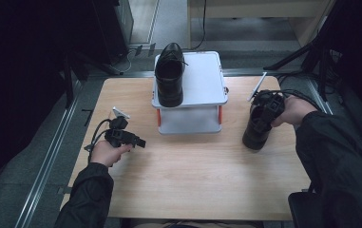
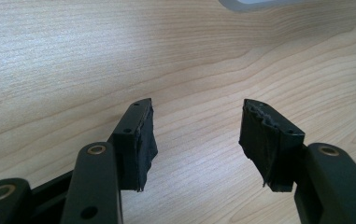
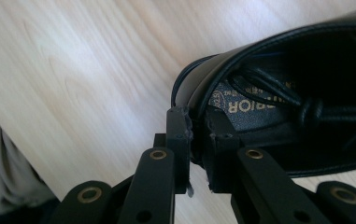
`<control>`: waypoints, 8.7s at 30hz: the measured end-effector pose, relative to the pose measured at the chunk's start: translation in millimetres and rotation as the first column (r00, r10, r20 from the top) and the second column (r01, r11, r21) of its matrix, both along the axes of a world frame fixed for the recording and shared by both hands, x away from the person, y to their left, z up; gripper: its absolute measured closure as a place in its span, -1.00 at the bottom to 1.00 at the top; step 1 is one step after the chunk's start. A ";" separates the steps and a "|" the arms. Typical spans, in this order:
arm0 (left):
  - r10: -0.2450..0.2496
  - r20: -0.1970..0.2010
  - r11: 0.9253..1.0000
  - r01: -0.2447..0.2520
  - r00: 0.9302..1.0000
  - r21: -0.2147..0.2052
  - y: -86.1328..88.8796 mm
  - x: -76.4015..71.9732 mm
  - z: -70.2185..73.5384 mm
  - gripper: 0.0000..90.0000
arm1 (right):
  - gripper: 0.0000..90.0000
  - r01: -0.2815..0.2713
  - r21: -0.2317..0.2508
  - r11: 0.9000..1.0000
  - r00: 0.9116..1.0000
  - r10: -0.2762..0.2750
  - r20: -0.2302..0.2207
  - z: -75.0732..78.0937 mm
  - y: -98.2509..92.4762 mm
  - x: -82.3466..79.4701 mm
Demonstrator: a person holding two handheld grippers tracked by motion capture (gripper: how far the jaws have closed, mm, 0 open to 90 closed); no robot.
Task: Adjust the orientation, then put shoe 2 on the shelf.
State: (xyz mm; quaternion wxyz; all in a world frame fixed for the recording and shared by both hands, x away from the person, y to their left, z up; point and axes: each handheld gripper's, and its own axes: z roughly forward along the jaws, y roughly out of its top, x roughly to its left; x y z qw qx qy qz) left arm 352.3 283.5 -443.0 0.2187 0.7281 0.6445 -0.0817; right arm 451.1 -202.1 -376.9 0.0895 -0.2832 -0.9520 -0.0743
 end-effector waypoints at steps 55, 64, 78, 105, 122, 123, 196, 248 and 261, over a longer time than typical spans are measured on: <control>-0.014 -0.006 1.000 0.014 1.000 -0.006 -4.3 2.1 -1.1 -0.01 | 0.54 0.694 -0.022 0.720 0.719 -0.694 -0.040 -35.6 -92.8 17.3; -0.007 -0.009 1.000 0.007 1.000 -0.013 -2.6 2.4 -1.1 0.00 | 0.60 0.708 -0.037 0.705 0.704 -0.709 -0.029 -61.9 -91.2 16.2; -0.008 -0.007 1.000 0.008 1.000 -0.014 -1.4 3.4 -2.5 0.01 | 0.77 0.780 -0.032 0.625 0.621 -0.780 -0.075 -67.5 -94.8 19.0; -0.006 -0.013 1.000 0.006 1.000 0.002 -2.2 2.3 -4.5 0.00 | 0.89 0.840 -0.058 0.540 0.536 -0.841 -0.068 -25.5 -89.7 36.3; -0.027 -0.024 1.000 0.027 0.999 0.008 -6.9 3.6 -6.0 0.00 | 0.89 0.821 0.033 0.569 0.570 -0.822 -0.013 87.5 -55.1 61.4; -0.027 -0.022 1.000 0.027 0.999 0.007 -7.3 3.7 -5.6 0.00 | 0.89 0.818 0.040 0.574 0.574 -0.819 -0.007 95.5 -50.1 63.8; -0.045 -0.020 0.999 0.044 0.999 -0.014 -2.3 12.2 -8.8 0.00 | 0.37 0.667 0.197 0.719 0.738 -0.673 -0.042 116.9 143.1 76.9; -0.030 -0.007 0.999 0.030 1.000 0.020 4.6 12.8 -10.2 -0.02 | 0.10 0.481 0.417 0.771 0.859 -0.510 -0.047 58.2 22.6 26.1; -0.025 -0.004 0.999 0.026 1.000 0.038 3.9 12.9 -11.4 -0.03 | 0.08 0.495 0.417 0.762 0.860 -0.498 -0.110 -5.0 0.6 5.0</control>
